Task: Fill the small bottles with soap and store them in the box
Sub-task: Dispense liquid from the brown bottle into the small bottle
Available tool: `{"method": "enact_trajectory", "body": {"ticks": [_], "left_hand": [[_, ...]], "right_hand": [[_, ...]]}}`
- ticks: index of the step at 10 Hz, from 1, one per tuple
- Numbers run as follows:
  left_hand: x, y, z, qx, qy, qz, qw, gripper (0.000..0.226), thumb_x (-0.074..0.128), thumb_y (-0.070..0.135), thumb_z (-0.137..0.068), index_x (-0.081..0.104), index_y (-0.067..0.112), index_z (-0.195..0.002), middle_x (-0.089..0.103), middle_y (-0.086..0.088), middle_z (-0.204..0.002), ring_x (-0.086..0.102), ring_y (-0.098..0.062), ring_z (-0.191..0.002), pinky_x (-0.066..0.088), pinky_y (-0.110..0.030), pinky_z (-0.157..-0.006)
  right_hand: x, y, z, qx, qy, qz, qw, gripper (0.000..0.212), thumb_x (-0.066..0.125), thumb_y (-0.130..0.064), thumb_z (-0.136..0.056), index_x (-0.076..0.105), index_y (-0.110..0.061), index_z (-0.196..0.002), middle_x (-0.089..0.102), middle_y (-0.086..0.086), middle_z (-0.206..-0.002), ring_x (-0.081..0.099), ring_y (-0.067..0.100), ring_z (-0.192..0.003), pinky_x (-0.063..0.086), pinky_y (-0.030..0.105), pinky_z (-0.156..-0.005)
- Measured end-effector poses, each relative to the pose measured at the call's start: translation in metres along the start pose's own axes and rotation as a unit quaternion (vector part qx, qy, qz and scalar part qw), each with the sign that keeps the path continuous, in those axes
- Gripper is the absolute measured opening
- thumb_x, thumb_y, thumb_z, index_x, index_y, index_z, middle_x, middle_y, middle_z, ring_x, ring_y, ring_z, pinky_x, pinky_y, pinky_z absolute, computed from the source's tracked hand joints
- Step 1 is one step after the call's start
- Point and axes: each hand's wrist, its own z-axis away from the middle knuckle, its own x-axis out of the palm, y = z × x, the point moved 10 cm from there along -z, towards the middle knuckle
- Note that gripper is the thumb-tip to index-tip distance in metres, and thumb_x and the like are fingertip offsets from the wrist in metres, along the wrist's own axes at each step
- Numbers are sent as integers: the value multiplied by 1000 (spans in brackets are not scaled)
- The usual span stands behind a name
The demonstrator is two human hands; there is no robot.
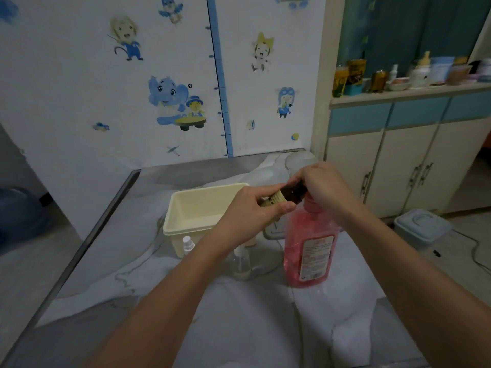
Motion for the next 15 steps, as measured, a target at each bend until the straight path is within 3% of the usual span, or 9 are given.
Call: {"method": "enact_trajectory", "body": {"ticks": [1,4,6,7,9,11,12,14,15], "left_hand": [[-1,2,-1,4,1,-5,1000,36,73,19,-83,68,24,-118,71,1,-83,65,-7,-65,47,-12,-61],[7,-11,1,-10,-1,1,1000,35,72,18,-84,67,27,-118,70,8,-80,65,-9,-69,49,-14,-63],[4,2,1,5,-33,-80,996,42,70,20,-85,63,22,-127,68,10,-96,66,-11,-85,51,-26,-78],[2,6,0,12,-41,-86,995,45,70,20,-85,61,22,-129,68,6,-104,65,-9,-89,49,-22,-81],[7,-5,1,7,-46,-78,996,46,71,15,-83,62,20,-128,67,12,-97,60,2,-82,44,-9,-74],[6,0,3,2,-56,-82,995,42,70,15,-84,64,25,-125,66,15,-85,61,-4,-75,46,-17,-72],[2,5,1,5,-52,-91,994,44,70,19,-84,62,25,-127,69,6,-95,65,-16,-85,49,-24,-76],[2,3,0,6,-54,-92,994,44,71,18,-84,63,25,-126,66,16,-87,63,-8,-80,45,-15,-71],[6,-3,1,1,-54,-80,995,42,71,15,-83,64,26,-124,64,20,-80,59,0,-73,44,-11,-69]], "right_hand": [[-5,1,-3,2,9,-77,997,21,50,-11,-80,71,-8,-76,59,-3,-56,53,11,-49,44,21,-45],[-3,12,0,8,46,-7,999,32,43,2,-85,73,-9,-85,58,-2,-70,51,10,-58,35,18,-41],[-6,-1,8,40,0,-30,999,27,65,-13,-82,70,-15,-108,68,13,-106,66,19,-89,53,23,-70],[-8,-1,7,39,21,-115,992,20,49,-12,-84,69,-6,-82,64,21,-82,53,13,-44,39,19,-36],[1,14,1,32,14,-68,997,26,43,-17,-81,67,-13,-72,52,-3,-48,45,11,-37,36,22,-36],[-1,7,10,35,6,-34,999,30,63,-5,-77,72,-8,-105,69,14,-97,62,18,-71,42,22,-59],[0,-3,10,27,-28,-29,999,33,66,-6,-75,71,-3,-108,65,5,-78,60,20,-66,46,27,-57],[0,2,5,19,-3,-31,999,42,73,-1,-69,72,-15,-108,66,3,-102,63,20,-90,49,26,-76],[-1,14,4,43,19,-97,994,23,51,-14,-79,70,-3,-84,58,-1,-59,53,16,-49,44,29,-47]]}}
